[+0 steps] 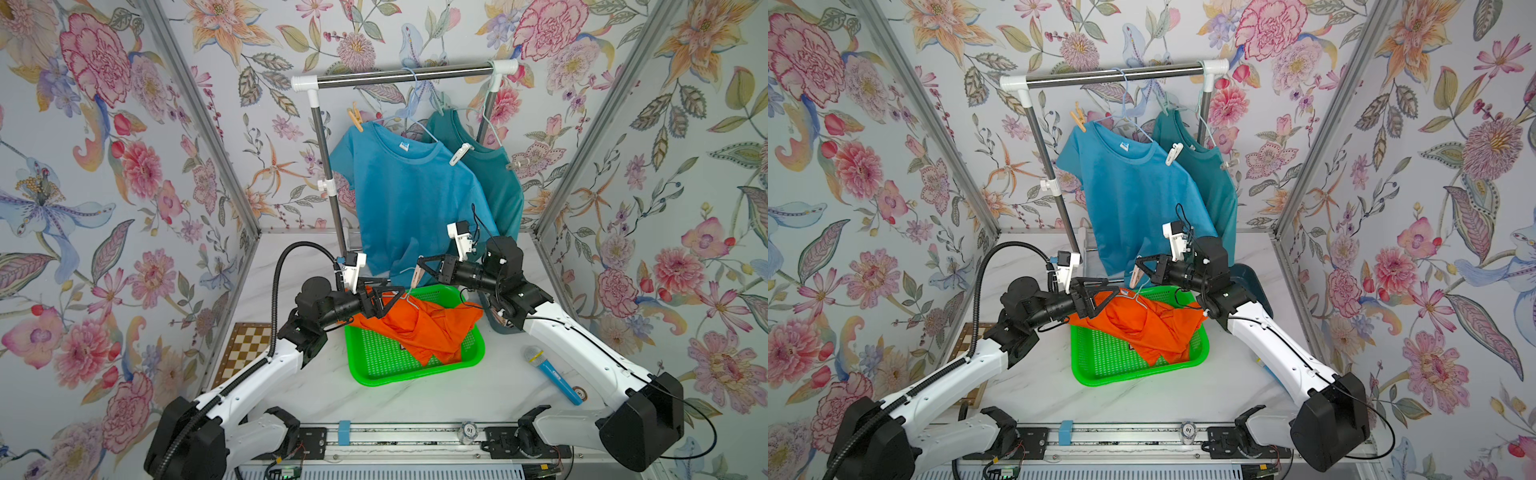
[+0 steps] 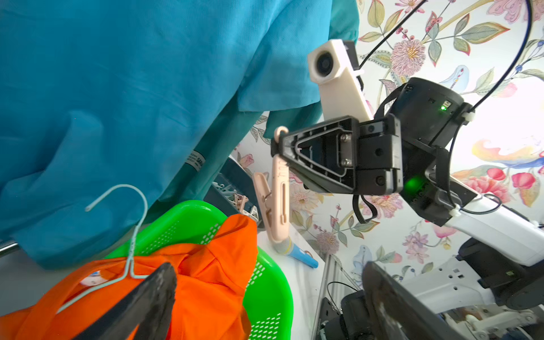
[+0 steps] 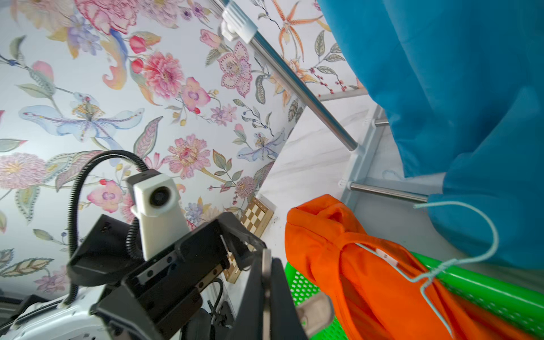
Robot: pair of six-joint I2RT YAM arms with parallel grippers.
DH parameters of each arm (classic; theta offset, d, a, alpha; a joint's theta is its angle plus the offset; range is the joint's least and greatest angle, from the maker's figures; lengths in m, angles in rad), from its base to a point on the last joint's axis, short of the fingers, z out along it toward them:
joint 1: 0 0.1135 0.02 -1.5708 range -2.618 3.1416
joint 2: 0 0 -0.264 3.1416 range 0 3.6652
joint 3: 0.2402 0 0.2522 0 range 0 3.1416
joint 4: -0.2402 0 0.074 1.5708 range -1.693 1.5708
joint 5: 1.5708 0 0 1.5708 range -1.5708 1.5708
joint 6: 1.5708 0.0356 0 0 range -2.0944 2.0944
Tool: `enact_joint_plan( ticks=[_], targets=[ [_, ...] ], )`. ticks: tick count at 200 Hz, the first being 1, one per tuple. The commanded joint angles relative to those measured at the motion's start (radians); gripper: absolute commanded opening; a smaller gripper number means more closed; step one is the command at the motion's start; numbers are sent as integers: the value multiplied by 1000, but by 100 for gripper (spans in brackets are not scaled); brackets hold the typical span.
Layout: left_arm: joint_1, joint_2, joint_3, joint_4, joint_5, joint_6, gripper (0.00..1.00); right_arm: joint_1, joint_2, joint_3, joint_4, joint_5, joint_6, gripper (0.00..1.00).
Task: Use clothespins to secure the t-shirt on both sides of the hanger
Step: Pick up the clothespin from the basket.
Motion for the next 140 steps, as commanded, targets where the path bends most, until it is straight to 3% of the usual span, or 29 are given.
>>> enact_joint_plan(
  ticks=[1,28,77,109,140],
  targets=[
    [-4,49,32,166,45,-109,100,1,-38,-21,164,-77,49,0],
    [-24,94,96,170,36,-111,99,11,-48,-30,172,-87,49,0],
    [-60,146,145,287,85,-195,83,28,-30,-43,190,-74,47,0],
    [-73,163,143,329,95,-227,60,37,-22,-43,207,-70,49,0],
    [-86,202,164,369,116,-269,59,46,-19,-53,256,-70,57,0]
  ],
)
